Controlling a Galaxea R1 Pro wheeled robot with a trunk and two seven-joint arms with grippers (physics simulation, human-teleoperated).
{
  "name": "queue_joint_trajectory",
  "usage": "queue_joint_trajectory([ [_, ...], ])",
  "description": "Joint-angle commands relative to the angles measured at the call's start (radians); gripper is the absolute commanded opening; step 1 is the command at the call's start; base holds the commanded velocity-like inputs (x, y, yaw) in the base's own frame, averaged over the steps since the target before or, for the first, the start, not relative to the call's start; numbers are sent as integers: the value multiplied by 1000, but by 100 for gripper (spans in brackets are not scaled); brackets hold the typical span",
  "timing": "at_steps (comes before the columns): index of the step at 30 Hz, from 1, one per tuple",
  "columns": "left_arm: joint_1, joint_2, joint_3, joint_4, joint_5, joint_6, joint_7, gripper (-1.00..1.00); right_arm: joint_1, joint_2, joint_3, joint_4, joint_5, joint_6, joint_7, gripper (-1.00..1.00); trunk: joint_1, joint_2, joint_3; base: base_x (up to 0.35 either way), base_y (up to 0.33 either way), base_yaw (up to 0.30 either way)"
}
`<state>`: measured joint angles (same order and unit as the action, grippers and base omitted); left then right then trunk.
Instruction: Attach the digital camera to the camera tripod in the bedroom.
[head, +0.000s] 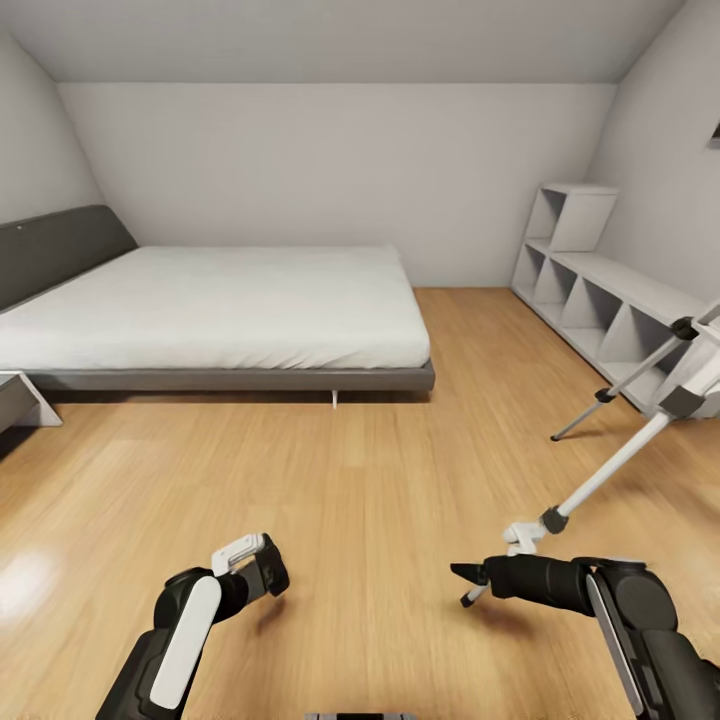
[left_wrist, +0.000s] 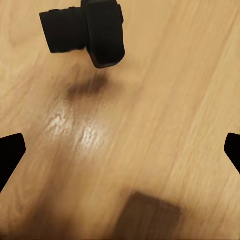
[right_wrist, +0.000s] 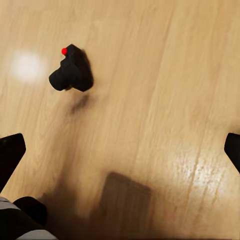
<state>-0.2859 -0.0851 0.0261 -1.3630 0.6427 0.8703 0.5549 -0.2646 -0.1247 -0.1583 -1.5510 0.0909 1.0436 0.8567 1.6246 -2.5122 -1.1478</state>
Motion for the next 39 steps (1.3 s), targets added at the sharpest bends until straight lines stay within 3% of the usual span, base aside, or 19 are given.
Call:
queue_joint_trajectory([
  [1,-1,-1,2,-2,11,3,9,100,-1,0,3,-1,10,4,9,100,0,-1,-5,0,0,0],
  [39,0,-2,2,-7,10,0,11,100,-1,5,18,0,10,4,10,100,17,-10,-152,0,0,0],
])
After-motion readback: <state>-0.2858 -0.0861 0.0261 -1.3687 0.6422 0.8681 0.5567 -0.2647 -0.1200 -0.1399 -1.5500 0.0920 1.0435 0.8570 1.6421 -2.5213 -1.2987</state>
